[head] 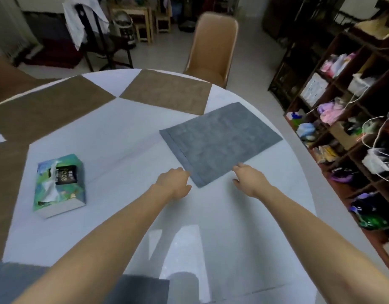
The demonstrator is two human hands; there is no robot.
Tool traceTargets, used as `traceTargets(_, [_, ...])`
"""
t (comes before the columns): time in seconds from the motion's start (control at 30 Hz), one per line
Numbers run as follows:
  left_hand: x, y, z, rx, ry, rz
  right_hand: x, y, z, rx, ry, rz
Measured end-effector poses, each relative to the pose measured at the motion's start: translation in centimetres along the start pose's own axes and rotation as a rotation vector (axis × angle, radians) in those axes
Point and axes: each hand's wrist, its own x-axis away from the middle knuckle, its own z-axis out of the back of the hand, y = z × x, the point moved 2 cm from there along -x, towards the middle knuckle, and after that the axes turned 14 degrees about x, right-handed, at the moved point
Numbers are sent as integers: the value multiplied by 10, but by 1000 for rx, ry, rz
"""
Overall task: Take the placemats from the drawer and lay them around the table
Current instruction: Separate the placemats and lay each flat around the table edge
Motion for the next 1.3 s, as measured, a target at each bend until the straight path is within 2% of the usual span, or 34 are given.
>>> traceTargets(0.17, [-87, 28, -36, 21, 25, 18, -82, 50, -22, 88, 8, 172])
traceTargets(0.4, [-144, 43, -67, -26, -4, 74, -130, 84, -50, 10, -25, 308])
traceTargets(0.57, [-149, 38, -61, -152, -92, 34, -131, 90, -65, -56, 89, 318])
traceTargets(0.67, [-152, 47, -52, -299, -66, -43, -131, 91, -69, -55, 140, 304])
traceTargets(0.8, [-156, 69, -56, -497, -24, -168, -135, 87, -67, 24, 87, 314])
traceTargets(1.03, [-145, 59, -51, -314, 66, -166, -142, 74, -55, 320, 160, 422])
traceTargets(1.2, [-134, 71, -22, -184, 150, -21, -134, 70, -45, 213, 99, 401])
traceTargets(1.3, [-106, 69, -3, -93, 238, -70, -116, 83, -37, 34, 216, 295])
